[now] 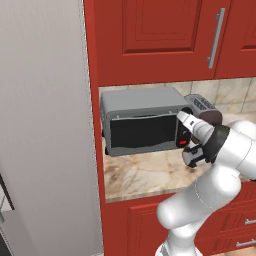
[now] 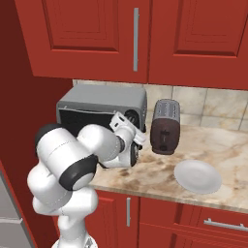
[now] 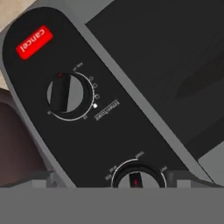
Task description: Pull the toaster oven rack outwards. Pick up the baguette from the plate and place it on the toaster oven rack. Close the toaster oven door fully and set the temperature to the lowest setting.
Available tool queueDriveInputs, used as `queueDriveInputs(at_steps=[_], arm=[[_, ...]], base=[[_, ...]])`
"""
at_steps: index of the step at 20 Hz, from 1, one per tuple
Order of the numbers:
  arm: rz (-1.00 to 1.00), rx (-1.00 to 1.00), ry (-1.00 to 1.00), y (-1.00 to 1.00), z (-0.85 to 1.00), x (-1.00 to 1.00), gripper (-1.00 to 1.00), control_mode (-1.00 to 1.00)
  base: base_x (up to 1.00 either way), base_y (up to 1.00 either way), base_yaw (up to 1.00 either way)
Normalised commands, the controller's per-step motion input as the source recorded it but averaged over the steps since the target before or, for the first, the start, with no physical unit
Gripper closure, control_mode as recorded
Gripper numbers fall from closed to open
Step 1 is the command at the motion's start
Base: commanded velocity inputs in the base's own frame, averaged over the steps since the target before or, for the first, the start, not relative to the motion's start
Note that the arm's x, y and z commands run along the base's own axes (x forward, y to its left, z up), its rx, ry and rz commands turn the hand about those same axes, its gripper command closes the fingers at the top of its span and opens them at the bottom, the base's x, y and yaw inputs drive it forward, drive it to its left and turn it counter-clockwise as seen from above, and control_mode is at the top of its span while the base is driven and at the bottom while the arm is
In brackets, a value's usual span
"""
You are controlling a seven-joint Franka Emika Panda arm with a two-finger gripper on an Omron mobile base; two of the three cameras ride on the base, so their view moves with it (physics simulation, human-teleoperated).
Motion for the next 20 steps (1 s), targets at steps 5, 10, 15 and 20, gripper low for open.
queueDriveInputs(at_steps=[5,10,15,20], arm=[[0.00,0.00,0.00,0.00,-0.04,0.03,-1.00,-1.00],[-0.01,0.00,0.00,0.00,0.00,0.13,-1.00,-1.00],[0.00,0.01,-0.07,-0.02,0.00,0.18,-1.00,-1.00],[0.00,0.00,-0.04,-0.12,-0.09,0.47,-1.00,-1.00]], base=[[0.00,0.00,0.00],[0.00,0.00,0.00],[0.00,0.00,0.00],[0.00,0.00,0.00]])
